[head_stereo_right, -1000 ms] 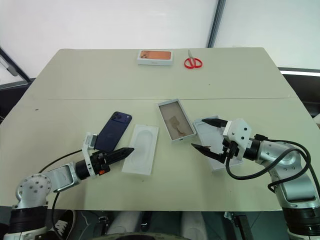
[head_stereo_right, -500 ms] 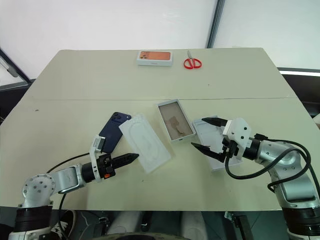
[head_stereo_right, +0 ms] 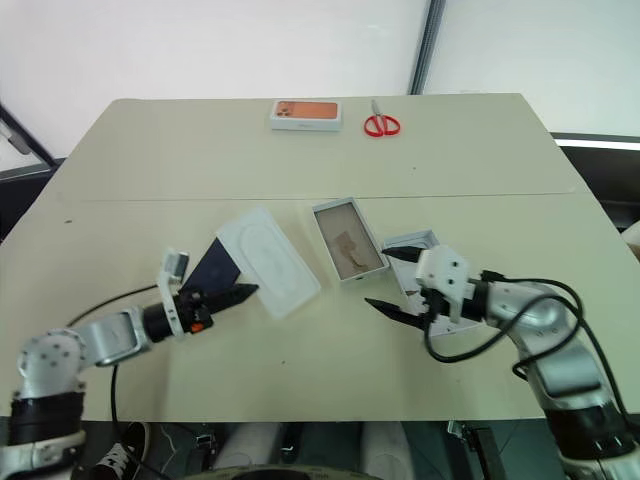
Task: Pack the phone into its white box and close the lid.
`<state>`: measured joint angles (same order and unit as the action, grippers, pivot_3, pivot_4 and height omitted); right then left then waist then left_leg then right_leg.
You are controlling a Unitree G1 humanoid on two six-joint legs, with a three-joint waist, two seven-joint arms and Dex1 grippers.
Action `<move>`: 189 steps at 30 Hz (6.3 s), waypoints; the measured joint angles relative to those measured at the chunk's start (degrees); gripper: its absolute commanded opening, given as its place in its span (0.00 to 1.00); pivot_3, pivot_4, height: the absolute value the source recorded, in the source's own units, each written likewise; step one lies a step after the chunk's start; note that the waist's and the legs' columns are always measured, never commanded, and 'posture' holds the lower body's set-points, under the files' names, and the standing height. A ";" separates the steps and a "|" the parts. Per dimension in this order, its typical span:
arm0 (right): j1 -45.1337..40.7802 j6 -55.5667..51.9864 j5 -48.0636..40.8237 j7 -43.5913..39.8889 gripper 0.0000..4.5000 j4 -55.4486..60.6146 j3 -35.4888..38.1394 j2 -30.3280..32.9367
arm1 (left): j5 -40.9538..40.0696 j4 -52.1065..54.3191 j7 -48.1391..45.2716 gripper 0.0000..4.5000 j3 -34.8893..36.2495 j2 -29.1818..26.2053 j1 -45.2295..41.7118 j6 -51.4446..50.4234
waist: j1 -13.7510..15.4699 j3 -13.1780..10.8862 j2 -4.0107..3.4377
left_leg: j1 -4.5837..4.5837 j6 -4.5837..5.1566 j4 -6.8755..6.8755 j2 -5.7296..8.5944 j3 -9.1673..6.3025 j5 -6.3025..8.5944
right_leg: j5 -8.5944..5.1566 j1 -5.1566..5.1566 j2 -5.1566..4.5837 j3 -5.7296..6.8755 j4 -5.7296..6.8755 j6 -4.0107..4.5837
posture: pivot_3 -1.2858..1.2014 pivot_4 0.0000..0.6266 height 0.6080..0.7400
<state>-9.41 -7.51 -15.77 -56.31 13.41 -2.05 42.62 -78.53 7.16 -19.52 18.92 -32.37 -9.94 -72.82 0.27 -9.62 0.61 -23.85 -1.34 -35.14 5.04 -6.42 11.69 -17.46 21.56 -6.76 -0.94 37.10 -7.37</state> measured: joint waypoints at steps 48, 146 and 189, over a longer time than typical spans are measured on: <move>-12.28 -21.50 8.84 -5.60 0.54 0.98 -17.90 -13.41 | -8.11 -12.03 1.16 0.00 -0.27 -5.12 -10.75 -9.09 | -0.96 -0.14 0.14 | -0.48 -0.15 0.00 0.07 -0.08 -0.10 | 0.13 0.88 0.02 -0.05 0.35 -0.25 | 0.52 0.24 1.00; -20.89 -16.27 16.53 10.10 0.01 -7.93 -23.74 -18.72 | 47.15 -0.12 -42.35 0.86 -5.85 -1.55 2.73 51.21 | -0.98 -0.17 0.20 | -0.54 -0.21 -0.01 0.06 -0.05 -0.17 | 0.14 1.00 0.10 -0.05 0.53 -0.23 | 0.52 0.24 1.00; -24.06 -18.92 20.79 5.88 0.01 -9.37 -24.37 -16.44 | 46.60 0.79 -40.22 0.86 -8.70 -0.70 2.78 54.36 | -0.95 -0.16 0.21 | -0.55 -0.21 0.00 0.04 -0.07 -0.17 | 0.14 0.95 0.17 -0.02 0.51 -0.23 | 0.52 0.24 1.00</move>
<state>-33.48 -26.43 5.02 -50.43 4.04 -26.42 26.18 -31.92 7.95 -59.74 10.22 -33.07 -7.16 -18.46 -0.68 -9.78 0.82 -24.40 -1.55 -35.13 5.08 -6.48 11.52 -17.32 22.52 -6.59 -0.96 37.61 -7.60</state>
